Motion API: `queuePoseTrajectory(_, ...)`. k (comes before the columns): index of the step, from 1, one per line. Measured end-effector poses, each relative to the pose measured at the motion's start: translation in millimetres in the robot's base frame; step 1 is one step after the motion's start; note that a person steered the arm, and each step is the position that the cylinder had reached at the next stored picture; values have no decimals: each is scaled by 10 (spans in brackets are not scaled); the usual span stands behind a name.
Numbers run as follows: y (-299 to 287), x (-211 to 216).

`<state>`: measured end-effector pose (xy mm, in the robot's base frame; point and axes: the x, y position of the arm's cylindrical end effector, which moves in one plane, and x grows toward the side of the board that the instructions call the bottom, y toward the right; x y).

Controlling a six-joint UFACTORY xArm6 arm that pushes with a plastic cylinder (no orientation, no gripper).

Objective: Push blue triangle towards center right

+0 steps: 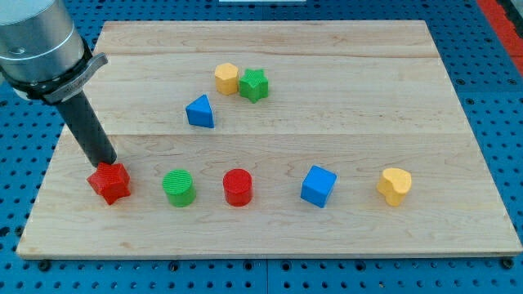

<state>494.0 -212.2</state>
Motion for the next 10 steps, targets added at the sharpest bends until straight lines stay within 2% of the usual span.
queuePoseTrajectory(2,0,165)
queuePoseTrajectory(4,37,68)
queuePoseTrajectory(6,558,-135)
queuePoseTrajectory(7,1112,-216)
queuePoseTrajectory(8,1121,-328)
queuePoseTrajectory(9,660,-144)
queuePoseTrajectory(10,452,-272)
